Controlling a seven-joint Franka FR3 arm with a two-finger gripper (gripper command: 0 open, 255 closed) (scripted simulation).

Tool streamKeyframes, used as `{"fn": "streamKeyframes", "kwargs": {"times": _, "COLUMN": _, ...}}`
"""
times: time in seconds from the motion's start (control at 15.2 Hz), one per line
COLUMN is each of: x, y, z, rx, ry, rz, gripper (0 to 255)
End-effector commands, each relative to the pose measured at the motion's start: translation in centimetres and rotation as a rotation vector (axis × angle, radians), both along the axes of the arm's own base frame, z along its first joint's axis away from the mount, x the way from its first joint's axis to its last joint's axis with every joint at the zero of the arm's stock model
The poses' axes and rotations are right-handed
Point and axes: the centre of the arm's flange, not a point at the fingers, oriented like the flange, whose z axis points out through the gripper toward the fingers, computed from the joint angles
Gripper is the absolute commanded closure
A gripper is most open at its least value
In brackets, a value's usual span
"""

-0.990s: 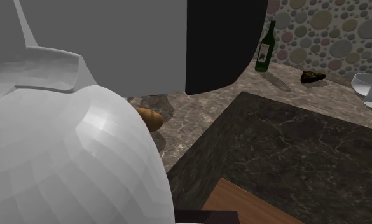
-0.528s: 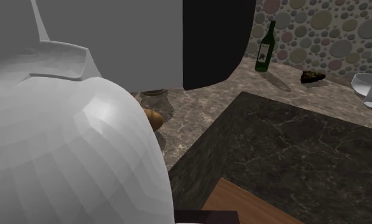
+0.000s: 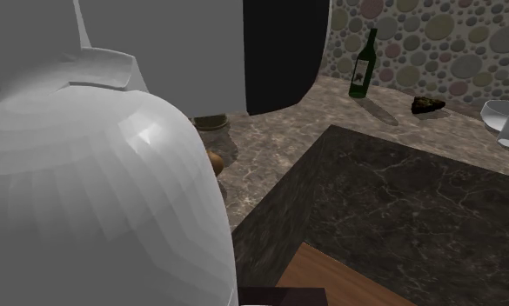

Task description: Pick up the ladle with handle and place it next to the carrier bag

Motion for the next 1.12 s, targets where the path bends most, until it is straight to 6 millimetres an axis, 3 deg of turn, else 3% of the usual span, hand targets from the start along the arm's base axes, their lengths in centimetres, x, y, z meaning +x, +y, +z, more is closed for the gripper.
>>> {"fn": "streamKeyframes", "kwargs": {"times": 0.0, "x": 0.0, "y": 0.1, "z": 1.0, "rx": 0.0, "ry": 0.0, "rz": 0.0, "gripper": 255}}
{"fn": "streamKeyframes", "kwargs": {"times": 0.92, "x": 0.0, "y": 0.1, "z": 8.0, "rx": 0.0, "ry": 0.0, "rz": 0.0, "gripper": 255}}
{"fn": "streamKeyframes", "kwargs": {"times": 1.06, "x": -1.9, "y": 2.0, "z": 8.0, "rx": 0.0, "ry": 0.0, "rz": 0.0, "gripper": 255}}
